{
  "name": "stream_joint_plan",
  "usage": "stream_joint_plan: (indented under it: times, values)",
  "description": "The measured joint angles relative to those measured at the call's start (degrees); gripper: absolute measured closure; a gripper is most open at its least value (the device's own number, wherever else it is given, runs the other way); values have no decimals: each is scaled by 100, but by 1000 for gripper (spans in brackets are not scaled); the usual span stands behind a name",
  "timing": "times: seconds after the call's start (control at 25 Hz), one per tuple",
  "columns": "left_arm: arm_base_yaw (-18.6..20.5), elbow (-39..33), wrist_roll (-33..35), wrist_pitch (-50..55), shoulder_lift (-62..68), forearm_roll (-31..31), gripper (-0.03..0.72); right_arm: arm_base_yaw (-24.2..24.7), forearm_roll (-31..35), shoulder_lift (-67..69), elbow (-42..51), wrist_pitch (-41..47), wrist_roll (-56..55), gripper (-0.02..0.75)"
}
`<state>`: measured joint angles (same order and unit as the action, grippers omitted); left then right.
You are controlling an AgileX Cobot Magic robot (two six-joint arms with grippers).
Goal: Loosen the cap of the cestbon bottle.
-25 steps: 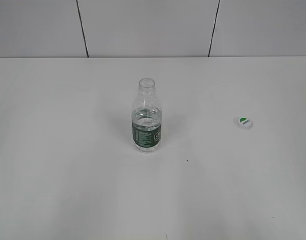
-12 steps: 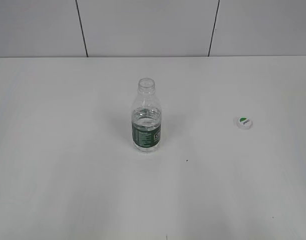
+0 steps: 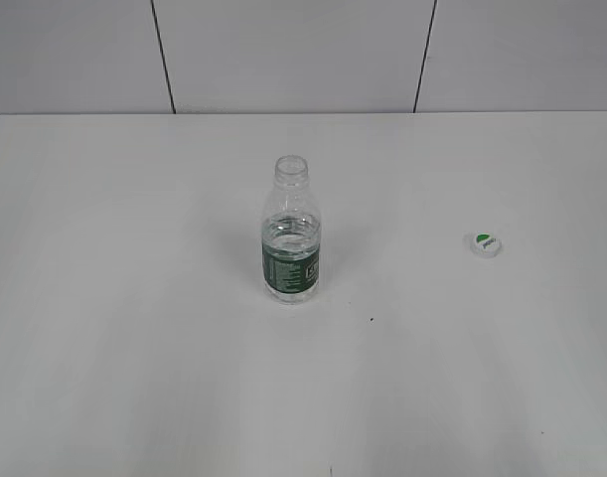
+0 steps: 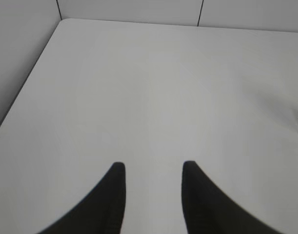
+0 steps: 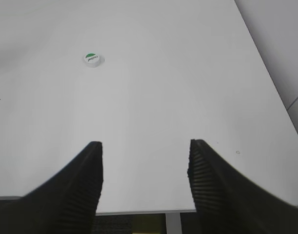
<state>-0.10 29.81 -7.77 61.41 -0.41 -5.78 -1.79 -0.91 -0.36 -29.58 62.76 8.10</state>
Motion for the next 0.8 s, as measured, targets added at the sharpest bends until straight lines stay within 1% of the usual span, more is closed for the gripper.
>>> stream_joint_plan:
  times: [0.8]
  values:
    - [0, 0, 0, 0, 0, -2, 442, 7, 0, 0, 0, 0, 0, 305]
